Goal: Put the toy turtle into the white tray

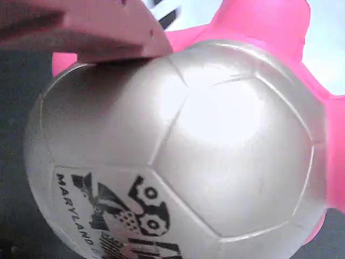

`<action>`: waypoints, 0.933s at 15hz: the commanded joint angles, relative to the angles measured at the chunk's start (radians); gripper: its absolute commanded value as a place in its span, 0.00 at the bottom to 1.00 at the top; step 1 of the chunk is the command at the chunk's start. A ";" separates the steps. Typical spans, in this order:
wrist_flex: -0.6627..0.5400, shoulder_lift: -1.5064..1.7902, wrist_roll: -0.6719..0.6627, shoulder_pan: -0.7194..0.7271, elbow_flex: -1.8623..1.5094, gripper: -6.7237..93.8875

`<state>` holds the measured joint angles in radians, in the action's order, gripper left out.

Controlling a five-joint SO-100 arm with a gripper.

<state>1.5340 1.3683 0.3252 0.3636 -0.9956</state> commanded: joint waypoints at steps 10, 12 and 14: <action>0.034 -0.247 -0.006 0.089 0.206 0.07; 0.034 -0.255 -0.003 0.092 0.209 0.07; 0.051 -0.268 -0.008 0.089 0.207 0.28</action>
<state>1.5662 1.0600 0.3083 0.4449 -0.8529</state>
